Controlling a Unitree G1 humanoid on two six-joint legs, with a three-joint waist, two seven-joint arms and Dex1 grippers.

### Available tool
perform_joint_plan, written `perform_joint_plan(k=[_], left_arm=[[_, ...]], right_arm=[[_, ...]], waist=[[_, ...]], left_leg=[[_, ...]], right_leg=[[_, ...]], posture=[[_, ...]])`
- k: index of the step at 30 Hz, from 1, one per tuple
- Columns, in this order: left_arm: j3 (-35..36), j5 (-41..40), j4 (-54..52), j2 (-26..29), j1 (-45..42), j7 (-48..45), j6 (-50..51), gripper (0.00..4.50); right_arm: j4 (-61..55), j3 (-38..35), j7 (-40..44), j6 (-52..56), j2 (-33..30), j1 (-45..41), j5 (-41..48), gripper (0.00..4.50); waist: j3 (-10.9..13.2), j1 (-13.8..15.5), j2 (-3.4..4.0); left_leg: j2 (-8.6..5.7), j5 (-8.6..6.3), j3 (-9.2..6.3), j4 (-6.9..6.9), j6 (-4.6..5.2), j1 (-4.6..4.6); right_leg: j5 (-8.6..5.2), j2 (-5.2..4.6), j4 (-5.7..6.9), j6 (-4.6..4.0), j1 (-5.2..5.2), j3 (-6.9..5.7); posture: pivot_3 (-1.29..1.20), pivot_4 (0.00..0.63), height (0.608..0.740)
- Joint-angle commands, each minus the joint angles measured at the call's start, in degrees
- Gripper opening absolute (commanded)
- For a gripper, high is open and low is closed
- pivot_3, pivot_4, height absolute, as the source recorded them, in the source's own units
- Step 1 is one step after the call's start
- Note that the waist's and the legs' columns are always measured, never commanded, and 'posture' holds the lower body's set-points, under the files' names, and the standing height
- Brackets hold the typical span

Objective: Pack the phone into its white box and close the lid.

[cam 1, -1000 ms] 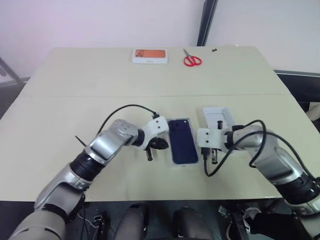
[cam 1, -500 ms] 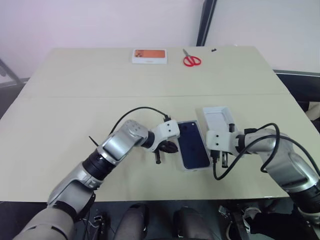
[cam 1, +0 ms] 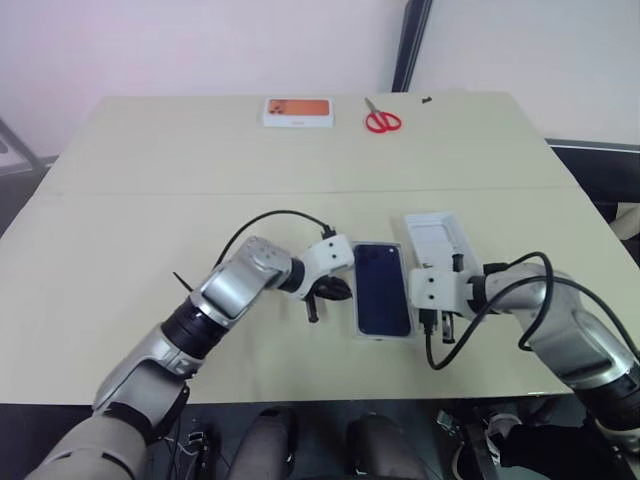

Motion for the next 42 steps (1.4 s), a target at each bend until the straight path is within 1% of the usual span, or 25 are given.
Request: perform_joint_plan(k=[1, 4, 5, 6, 8, 9, 11, 12, 14, 16, 22, 27, 33, 35, 36, 40, 41, 42], left_arm=[[1.6, -0.9, -3.0, 1.2, 0.4, -1.5, 0.1, 0.47], [1.7, -1.3, -4.2, 2.7, 1.0, -2.9, -0.4, 0.47], [1.8, -1.3, -4.3, 3.0, 1.1, -3.1, -0.6, 0.43], [2.2, -1.3, -4.2, 3.3, 1.1, -3.0, -0.8, 0.43], [3.4, -1.6, -3.7, 3.7, 1.0, -2.6, -1.0, 0.43], [4.5, -1.7, -3.3, 3.9, 1.0, -2.3, -1.8, 0.43], [6.7, -2.0, -2.6, 4.2, 1.1, -1.8, -3.5, 0.43], [8.9, -2.9, -2.2, 4.3, 1.2, -1.7, -4.8, 0.43], [12.7, -4.5, -1.8, 4.8, 1.9, -2.2, -7.1, 0.43], [16.0, -6.0, -1.9, 6.9, 3.5, -4.1, -10.0, 0.43], [20.2, -8.3, -2.1, 11.5, 8.9, -10.7, -20.2, 0.43], [20.6, -9.2, -3.6, 12.6, 11.3, -12.8, -22.3, 0.43], [20.5, -10.6, -7.3, 12.4, 14.0, -13.3, -22.2, 0.43], [20.5, -10.7, -8.0, 12.3, 14.5, -13.0, -21.9, 0.43], [20.6, -10.9, -8.1, 12.2, 14.6, -12.8, -21.7, 0.43], [20.6, -11.3, -8.6, 12.2, 15.1, -12.5, -21.5, 0.43], [20.6, -11.4, -8.6, 12.2, 15.2, -12.4, -21.4, 0.43], [20.7, -11.4, -8.7, 12.2, 15.2, -12.4, -21.4, 0.43]], right_arm=[[-1.1, -3.3, 0.5, 0.3, -1.2, -1.7, 2.3, 0.0], [-2.6, -6.3, 3.1, 3.7, -2.2, -3.3, 6.9, 0.0], [-3.0, -7.2, 3.8, 4.9, -2.6, -3.8, 8.2, 0.53], [-3.4, -8.1, 4.4, 5.7, -3.1, -4.1, 9.5, 0.89], [-4.0, -9.6, 4.6, 7.5, -3.6, -4.3, 11.7, 1.84], [-4.0, -10.4, 3.8, 9.4, -3.3, -4.6, 12.6, 2.43], [-3.8, -11.4, 1.9, 13.0, -2.6, -5.2, 13.8, 3.44], [-3.3, -11.8, -0.1, 17.9, -1.4, -6.1, 14.2, 3.91], [-2.4, -11.9, -3.5, 26.6, 0.0, -7.7, 14.5, 3.91], [-2.1, -12.1, -6.3, 35.8, 1.7, -9.1, 15.7, 3.91], [0.2, -11.4, -14.0, 53.8, 7.2, -15.1, 18.8, 3.91], [5.0, -11.2, -21.4, 62.5, 12.7, -20.4, 19.7, 3.91], [10.0, -11.2, -28.0, 64.3, 15.3, -22.4, 21.0, 3.91], [11.4, -11.9, -29.4, 64.3, 15.9, -22.5, 22.2, 3.39], [11.8, -12.0, -30.1, 64.3, 16.1, -22.6, 22.8, 3.04], [12.9, -12.9, -32.7, 64.3, 16.7, -22.9, 25.6, 1.0], [13.2, -13.4, -33.5, 64.3, 16.9, -23.0, 26.2, 0.39], [13.5, -13.8, -34.2, 64.3, 17.1, -23.0, 26.9, 0.02]], waist=[[0.0, 0.0, 0.0], [0.0, 0.0, 0.0], [0.0, 0.0, 0.0], [0.0, 0.0, 0.01], [0.0, 0.1, 0.0], [0.0, 0.1, 0.0], [0.0, 0.1, 0.0], [0.0, 0.0, 0.0], [0.0, 0.0, 0.0], [0.0, -0.3, 0.01], [0.0, -0.5, 0.04], [0.0, -0.1, 0.04], [0.0, -0.3, 0.04], [0.0, -0.4, 0.04], [0.0, -0.5, 0.04], [0.0, -1.1, 0.05], [0.0, -1.2, 0.05], [0.0, -1.3, 0.05]], left_leg=[[0.0, 0.0, 0.0, 0.0, 0.0, 0.0], [0.0, 0.0, 0.0, 0.0, 0.0, 0.0], [0.0, 0.0, 0.0, 0.0, 0.0, 0.0], [0.0, 0.0, 0.0, 0.0, 0.0, 0.0], [0.0, -0.01, -0.01, 0.0, 0.01, 0.0], [0.0, -0.02, -0.01, 0.0, 0.03, 0.0], [0.0, -0.05, -0.01, 0.01, 0.09, 0.0], [0.0, -0.05, -0.01, 0.01, 0.09, 0.0], [0.01, -0.05, -0.01, 0.0, 0.08, -0.01], [0.01, 0.0, 0.01, -0.01, 0.0, -0.03], [0.02, 0.0, 0.02, -0.06, 0.0, -0.03], [0.02, -0.03, 0.03, -0.04, 0.06, -0.04], [0.01, -0.13, 0.04, -0.06, 0.22, -0.06], [0.02, -0.14, 0.04, -0.06, 0.25, -0.06], [0.01, -0.17, 0.04, -0.06, 0.3, -0.06], [0.01, -0.19, 0.04, -0.06, 0.32, -0.05], [0.01, -0.19, 0.04, -0.06, 0.33, -0.05], [0.02, -0.19, 0.03, -0.07, 0.33, -0.05]], right_leg=[[0.0, 0.0, 0.01, 0.0, 0.0, 0.0], [0.0, 0.0, 0.02, 0.0, -0.01, 0.0], [0.0, 0.0, 0.02, 0.0, -0.01, 0.0], [0.0, 0.0, 0.02, 0.0, -0.02, 0.0], [0.0, 0.0, 0.03, 0.0, -0.01, 0.0], [0.0, 0.0, 0.02, 0.0, 0.0, 0.0], [0.0, -0.01, 0.02, 0.0, 0.0, 0.0], [0.0, -0.01, 0.02, 0.0, 0.0, 0.0], [0.0, -0.01, 0.03, 0.0, -0.02, 0.01], [0.0, -0.01, 0.09, 0.0, -0.12, 0.03], [0.0, -0.02, 0.16, -0.01, -0.2, 0.05], [0.0, -0.04, 0.16, -0.01, -0.2, 0.04], [0.0, -0.05, 0.17, -0.01, -0.23, 0.04], [0.0, -0.04, 0.19, -0.01, -0.24, 0.04], [0.0, -0.04, 0.21, -0.01, -0.24, 0.04], [0.0, -0.03, 0.25, -0.01, -0.24, 0.02], [0.0, -0.03, 0.25, -0.01, -0.24, 0.02], [0.0, -0.03, 0.25, -0.01, -0.24, 0.02]], posture=[[0.0, 0.15, 0.74], [0.0, 0.15, 0.74], [0.0, 0.15, 0.74], [0.0, 0.15, 0.74], [0.0, 0.15, 0.74], [0.0, 0.15, 0.74], [0.0, 0.15, 0.74], [0.0, 0.15, 0.74], [0.0, 0.15, 0.74], [0.0, 0.15, 0.74], [0.0, 0.15, 0.74], [0.0, 0.15, 0.74], [0.0, 0.15, 0.74], [0.0, 0.15, 0.74], [0.0, 0.15, 0.74], [0.0, 0.15, 0.74], [0.0, 0.15, 0.74], [0.0, 0.15, 0.74]])
